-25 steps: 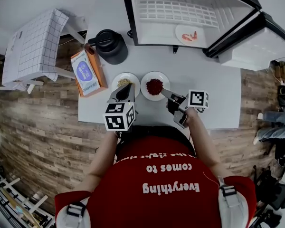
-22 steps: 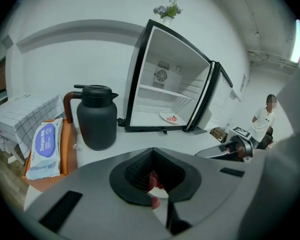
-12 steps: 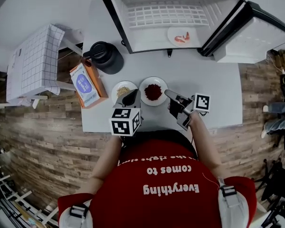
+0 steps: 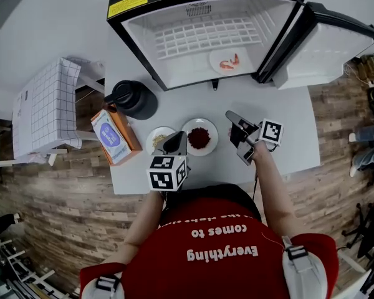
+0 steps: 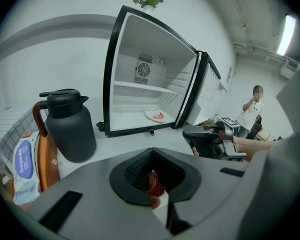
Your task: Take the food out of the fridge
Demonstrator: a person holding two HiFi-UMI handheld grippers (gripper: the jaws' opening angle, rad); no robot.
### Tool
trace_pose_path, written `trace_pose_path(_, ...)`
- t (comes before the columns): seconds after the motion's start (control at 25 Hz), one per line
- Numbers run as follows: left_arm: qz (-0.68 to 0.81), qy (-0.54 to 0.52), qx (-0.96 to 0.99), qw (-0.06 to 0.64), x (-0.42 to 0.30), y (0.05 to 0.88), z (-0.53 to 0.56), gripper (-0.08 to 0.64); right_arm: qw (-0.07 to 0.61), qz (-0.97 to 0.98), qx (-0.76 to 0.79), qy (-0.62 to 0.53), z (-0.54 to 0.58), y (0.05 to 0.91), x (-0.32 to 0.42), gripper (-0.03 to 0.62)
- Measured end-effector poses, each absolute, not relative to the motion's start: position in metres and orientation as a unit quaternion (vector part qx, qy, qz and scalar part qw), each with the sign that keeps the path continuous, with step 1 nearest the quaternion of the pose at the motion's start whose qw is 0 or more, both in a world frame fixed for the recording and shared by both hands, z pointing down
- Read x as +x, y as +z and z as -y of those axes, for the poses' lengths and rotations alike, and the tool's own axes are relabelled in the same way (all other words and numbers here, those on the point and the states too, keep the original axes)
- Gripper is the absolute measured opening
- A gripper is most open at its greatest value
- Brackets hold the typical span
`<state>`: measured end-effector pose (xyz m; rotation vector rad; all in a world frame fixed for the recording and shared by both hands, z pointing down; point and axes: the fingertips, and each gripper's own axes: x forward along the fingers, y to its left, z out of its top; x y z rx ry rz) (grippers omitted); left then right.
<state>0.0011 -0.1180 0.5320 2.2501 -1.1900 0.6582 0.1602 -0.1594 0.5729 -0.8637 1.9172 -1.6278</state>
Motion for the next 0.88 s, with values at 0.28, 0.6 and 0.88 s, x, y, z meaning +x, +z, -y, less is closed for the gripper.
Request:
trace_pose_path(0.28,0.42,0.249,0.831,0.266,0.016,0.541,0.126,0.006,0.268,-0.628,-0.4,-0.611,0.212,0.602,0.205,0.071)
trace_pose_path(0.6,0.403,0.263,0.829,0.286,0.025,0.558,0.129,0.006,0.309,-0.571,-0.451,-0.613,0.263,0.62,0.237,0.127)
trace_pose_path(0.88,0.406,0.273,0.822,0.292,0.021,0.566,0.137,0.006,0.336,-0.524,-0.485,-0.614,0.305,0.64,0.254,0.127)
